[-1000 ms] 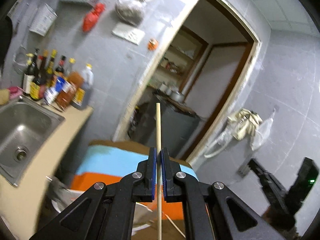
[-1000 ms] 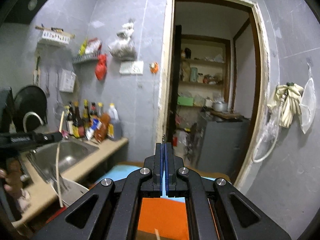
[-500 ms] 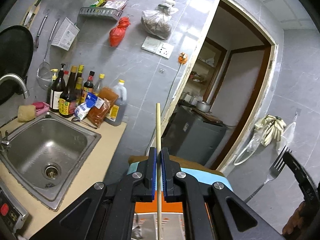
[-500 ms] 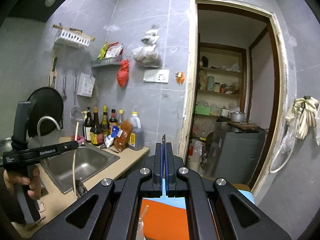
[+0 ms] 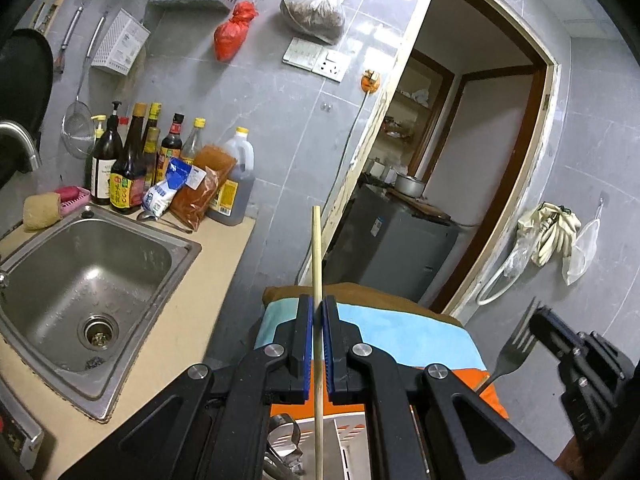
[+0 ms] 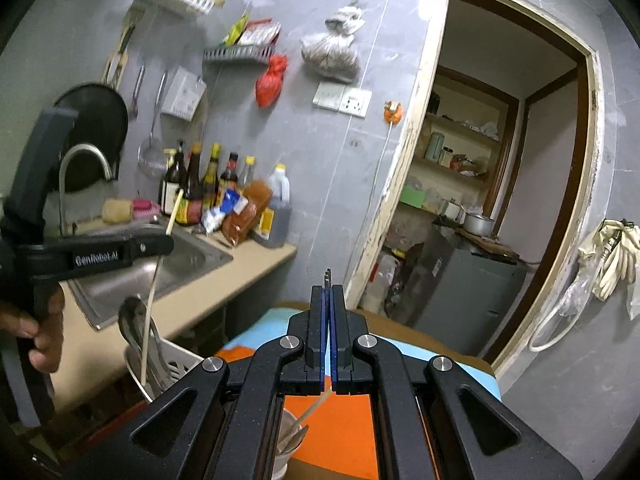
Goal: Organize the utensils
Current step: 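Lift and carry the chopstick and fork with both tools over the basket, then open both tools to drop the chopstick and fork into the basket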
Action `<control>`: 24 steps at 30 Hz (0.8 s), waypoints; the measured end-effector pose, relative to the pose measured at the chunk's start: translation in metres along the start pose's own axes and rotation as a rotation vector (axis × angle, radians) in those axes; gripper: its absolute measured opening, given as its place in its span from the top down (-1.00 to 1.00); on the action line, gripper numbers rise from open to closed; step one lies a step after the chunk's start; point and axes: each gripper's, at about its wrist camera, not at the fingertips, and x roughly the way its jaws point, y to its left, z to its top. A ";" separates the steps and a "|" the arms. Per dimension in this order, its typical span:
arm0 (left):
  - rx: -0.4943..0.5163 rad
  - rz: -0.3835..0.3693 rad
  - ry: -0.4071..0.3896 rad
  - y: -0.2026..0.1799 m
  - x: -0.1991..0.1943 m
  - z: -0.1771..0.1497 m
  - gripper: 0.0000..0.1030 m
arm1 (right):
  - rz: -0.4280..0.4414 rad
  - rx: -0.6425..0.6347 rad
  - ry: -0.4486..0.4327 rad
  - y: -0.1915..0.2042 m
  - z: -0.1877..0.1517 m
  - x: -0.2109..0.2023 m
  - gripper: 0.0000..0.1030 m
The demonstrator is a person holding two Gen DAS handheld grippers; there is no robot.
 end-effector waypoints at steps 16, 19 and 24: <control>-0.017 -0.057 0.055 0.001 0.016 -0.014 0.89 | 0.040 0.023 0.099 0.004 -0.018 0.013 0.96; -0.014 -0.062 0.081 0.001 0.017 -0.014 0.88 | 0.040 0.043 0.091 -0.001 -0.016 0.012 0.96; 0.009 -0.080 0.088 -0.005 0.013 -0.010 0.68 | 0.013 0.119 0.066 -0.023 -0.011 0.002 0.81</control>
